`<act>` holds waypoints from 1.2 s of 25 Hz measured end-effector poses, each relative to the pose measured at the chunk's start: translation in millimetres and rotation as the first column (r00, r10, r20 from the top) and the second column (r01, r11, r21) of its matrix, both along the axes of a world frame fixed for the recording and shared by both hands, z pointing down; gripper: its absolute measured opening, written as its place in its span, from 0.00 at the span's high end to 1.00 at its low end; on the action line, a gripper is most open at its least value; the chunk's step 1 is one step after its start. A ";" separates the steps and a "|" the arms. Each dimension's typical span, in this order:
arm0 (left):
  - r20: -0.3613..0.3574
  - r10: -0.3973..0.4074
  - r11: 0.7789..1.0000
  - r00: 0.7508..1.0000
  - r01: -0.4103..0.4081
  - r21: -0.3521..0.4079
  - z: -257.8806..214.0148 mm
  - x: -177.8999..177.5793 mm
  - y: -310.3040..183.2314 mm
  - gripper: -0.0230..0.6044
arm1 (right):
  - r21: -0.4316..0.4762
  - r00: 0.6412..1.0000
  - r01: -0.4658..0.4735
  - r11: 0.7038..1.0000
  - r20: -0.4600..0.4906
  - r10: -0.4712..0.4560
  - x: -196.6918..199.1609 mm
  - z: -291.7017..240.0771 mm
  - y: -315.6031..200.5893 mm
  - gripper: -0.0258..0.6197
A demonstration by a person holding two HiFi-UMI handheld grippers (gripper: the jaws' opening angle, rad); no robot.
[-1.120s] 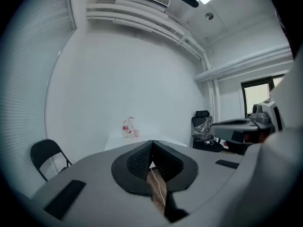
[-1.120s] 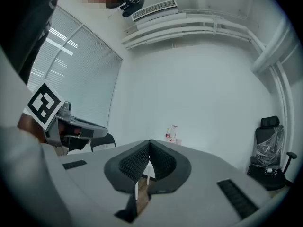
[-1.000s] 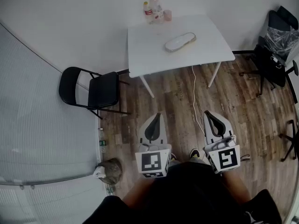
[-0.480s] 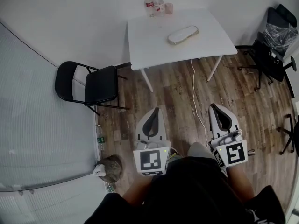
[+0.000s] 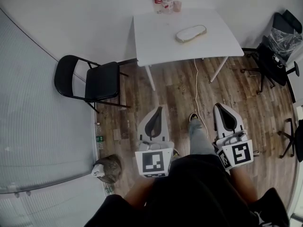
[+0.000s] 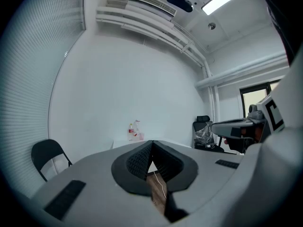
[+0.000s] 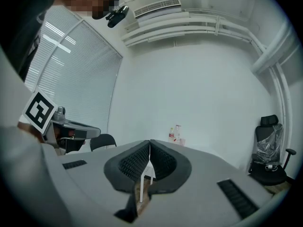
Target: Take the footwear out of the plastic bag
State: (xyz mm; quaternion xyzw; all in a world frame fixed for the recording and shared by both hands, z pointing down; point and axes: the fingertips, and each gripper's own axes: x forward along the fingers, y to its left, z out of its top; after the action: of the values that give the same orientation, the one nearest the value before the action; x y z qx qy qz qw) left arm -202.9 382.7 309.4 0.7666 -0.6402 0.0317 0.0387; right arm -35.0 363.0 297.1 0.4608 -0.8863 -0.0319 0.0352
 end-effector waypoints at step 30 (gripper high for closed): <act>0.063 0.061 0.993 0.996 -0.054 -0.101 16.6 31.6 -306.4 0.93 | -0.119 0.996 0.010 0.993 0.094 0.001 32.6 37.3 -303.2 0.93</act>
State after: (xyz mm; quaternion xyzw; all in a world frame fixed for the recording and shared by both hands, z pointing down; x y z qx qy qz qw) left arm -171.3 76.3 326.0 0.7805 -0.6163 0.0896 0.0545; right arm -2.3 59.9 334.3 0.4568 -0.8883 0.0429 0.0211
